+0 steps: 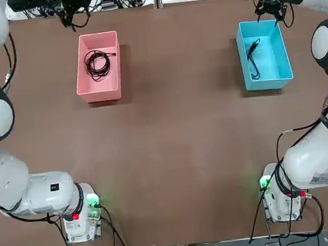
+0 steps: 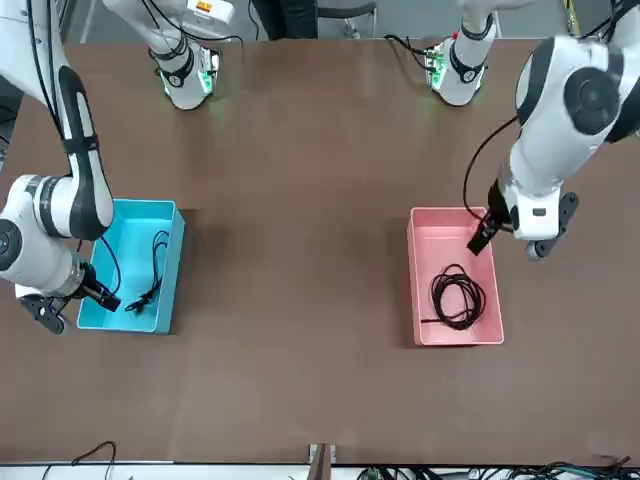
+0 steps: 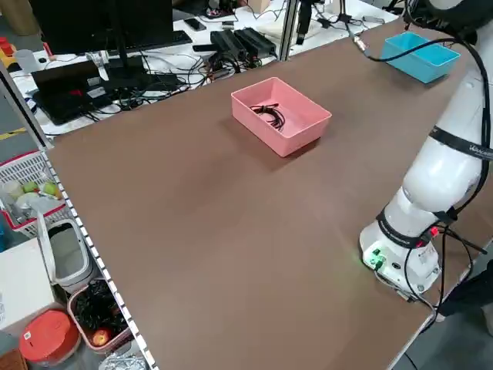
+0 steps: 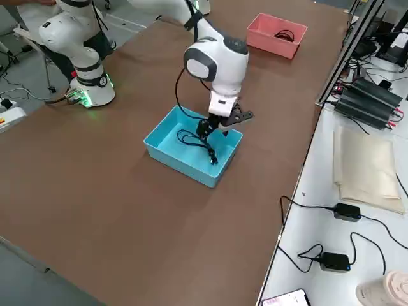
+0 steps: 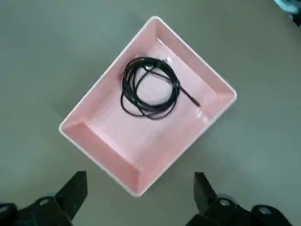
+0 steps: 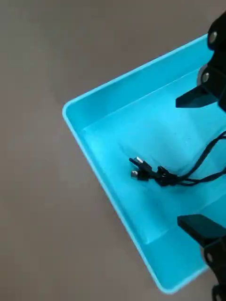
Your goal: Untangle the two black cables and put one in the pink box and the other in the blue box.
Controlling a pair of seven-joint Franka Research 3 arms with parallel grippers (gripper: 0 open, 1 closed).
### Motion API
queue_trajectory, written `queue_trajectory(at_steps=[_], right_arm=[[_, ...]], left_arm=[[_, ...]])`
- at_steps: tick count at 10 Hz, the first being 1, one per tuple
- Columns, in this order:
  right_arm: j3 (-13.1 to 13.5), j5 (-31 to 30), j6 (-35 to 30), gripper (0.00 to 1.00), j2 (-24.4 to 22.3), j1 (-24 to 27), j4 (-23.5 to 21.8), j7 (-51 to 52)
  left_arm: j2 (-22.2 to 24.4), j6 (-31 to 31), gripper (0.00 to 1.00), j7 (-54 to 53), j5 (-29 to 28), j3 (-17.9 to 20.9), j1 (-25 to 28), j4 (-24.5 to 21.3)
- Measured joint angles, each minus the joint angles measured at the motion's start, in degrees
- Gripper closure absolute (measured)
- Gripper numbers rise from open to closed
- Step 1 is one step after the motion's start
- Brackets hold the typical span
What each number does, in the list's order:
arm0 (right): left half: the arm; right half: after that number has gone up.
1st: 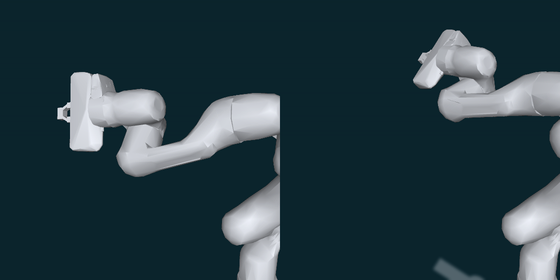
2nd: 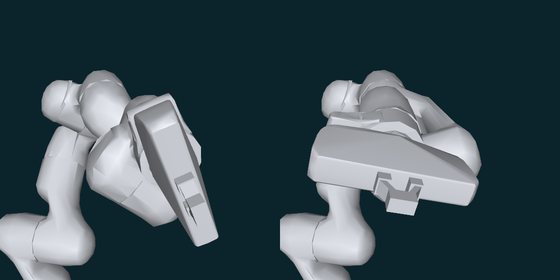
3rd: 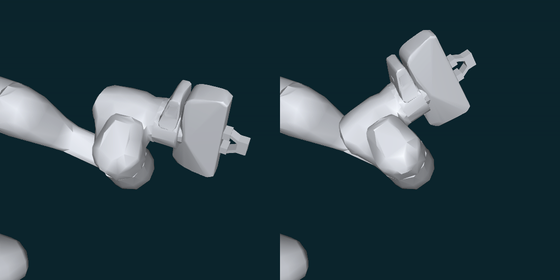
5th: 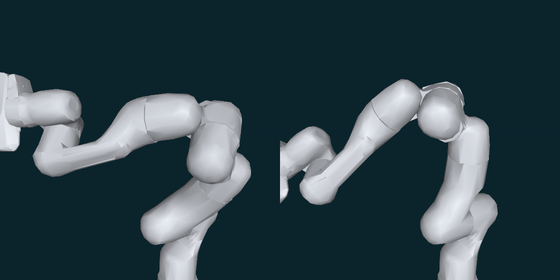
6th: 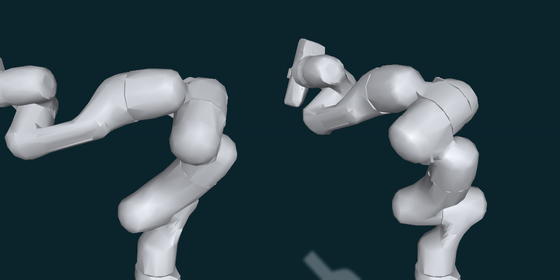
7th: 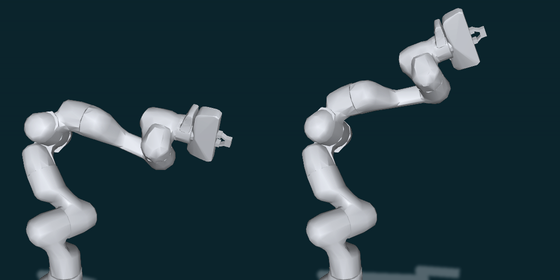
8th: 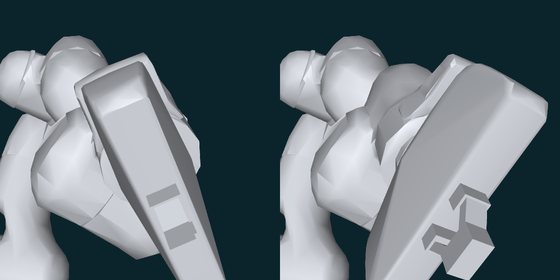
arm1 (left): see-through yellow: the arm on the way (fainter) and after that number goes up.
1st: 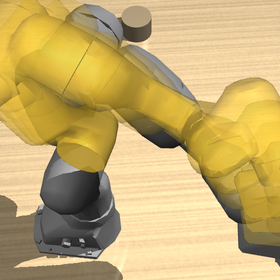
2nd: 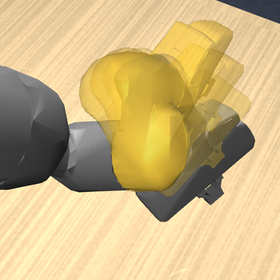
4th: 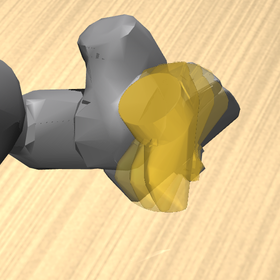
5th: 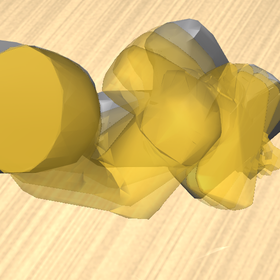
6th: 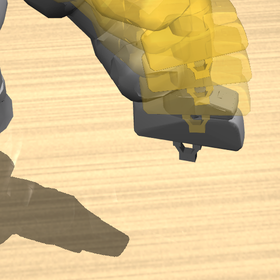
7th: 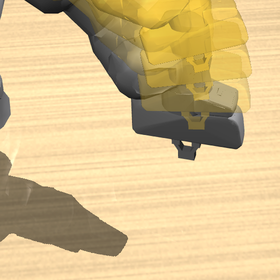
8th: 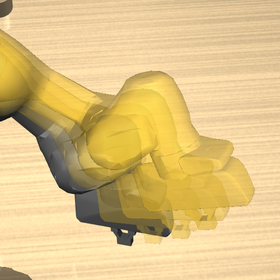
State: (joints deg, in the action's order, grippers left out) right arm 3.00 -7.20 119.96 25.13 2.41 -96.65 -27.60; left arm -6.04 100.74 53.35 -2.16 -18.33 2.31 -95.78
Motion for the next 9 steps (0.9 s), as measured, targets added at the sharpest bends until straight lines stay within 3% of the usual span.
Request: queue_trajectory(at_steps=[2,5,9], right_arm=[[-0.03,-0.08,-12.44,0.0,-2.57,-0.61,6.22,7.51],[-0.2,-0.07,-22.05,0.0,-10.23,-0.95,11.04,18.44],[-0.6,0.57,-30.54,0.0,-19.51,-4.01,11.27,20.64]], left_arm=[[1.29,-10.15,0.0,-18.41,0.98,2.54,0.18,5.98],[2.57,-13.22,0.0,-38.61,0.98,4.43,0.28,9.76],[2.76,-13.23,0.0,-42.72,0.49,4.42,0.26,10.64]])
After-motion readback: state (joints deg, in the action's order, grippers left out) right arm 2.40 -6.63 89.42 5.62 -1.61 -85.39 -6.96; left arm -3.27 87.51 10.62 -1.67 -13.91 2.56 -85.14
